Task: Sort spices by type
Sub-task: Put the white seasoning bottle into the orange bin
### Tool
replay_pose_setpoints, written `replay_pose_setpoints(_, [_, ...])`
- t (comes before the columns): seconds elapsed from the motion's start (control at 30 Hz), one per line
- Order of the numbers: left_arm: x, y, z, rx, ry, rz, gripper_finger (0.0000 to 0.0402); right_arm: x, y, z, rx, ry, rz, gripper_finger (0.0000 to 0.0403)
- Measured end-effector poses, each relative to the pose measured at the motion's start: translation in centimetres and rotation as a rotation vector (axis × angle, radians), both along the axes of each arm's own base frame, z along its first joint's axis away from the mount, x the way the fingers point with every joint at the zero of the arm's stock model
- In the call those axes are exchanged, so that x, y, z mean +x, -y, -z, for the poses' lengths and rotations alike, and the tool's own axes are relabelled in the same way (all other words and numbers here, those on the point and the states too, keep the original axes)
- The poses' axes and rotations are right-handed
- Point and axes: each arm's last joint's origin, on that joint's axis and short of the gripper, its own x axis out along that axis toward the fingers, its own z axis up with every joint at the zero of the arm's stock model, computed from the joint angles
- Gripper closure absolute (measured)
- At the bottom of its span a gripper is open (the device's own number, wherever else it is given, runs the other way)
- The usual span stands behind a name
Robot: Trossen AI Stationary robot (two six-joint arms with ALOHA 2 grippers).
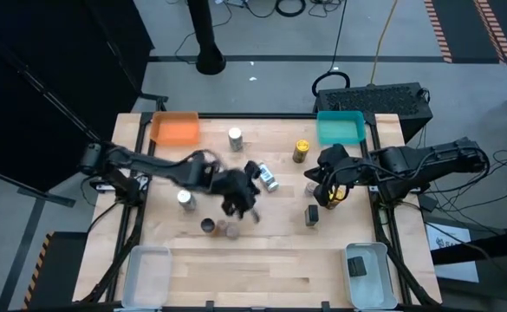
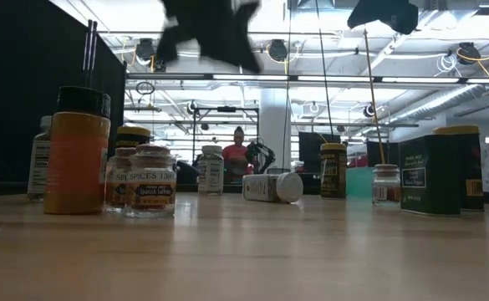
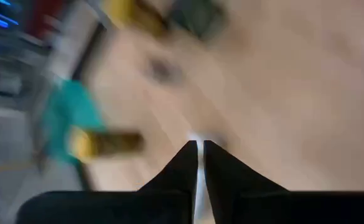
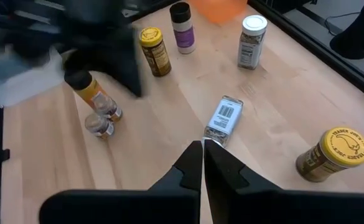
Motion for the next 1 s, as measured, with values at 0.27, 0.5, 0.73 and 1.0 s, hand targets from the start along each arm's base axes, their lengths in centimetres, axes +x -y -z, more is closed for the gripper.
replay_pose_setpoints(0.27, [4.7,-7.0,2.7,-0.061,-0.197,-0.108,0.0378,0.1,0.7,0.0,-0.02,-0.007,0.018,0.0403])
replay_pose_setpoints(0.5, [5.8,-8.5,3.9,-0.095,-0.252,-0.097,0.0326,0.1,0.9,0.0,-0.045,-0.023,0.004,0.0403])
replay_pose_setpoints(0.73, [5.8,-9.1,4.2,-0.126,-0.25,-0.092,0.0249,-0.2,0.9,0.3,-0.05,-0.066,0.002,0.0403])
replay_pose_setpoints(1.0, [6.9,-9.2,5.9,-0.124,-0.238,-0.09,0.0164,-0.2,0.9,0.4,-0.047,-0.066,0.004,0.0403])
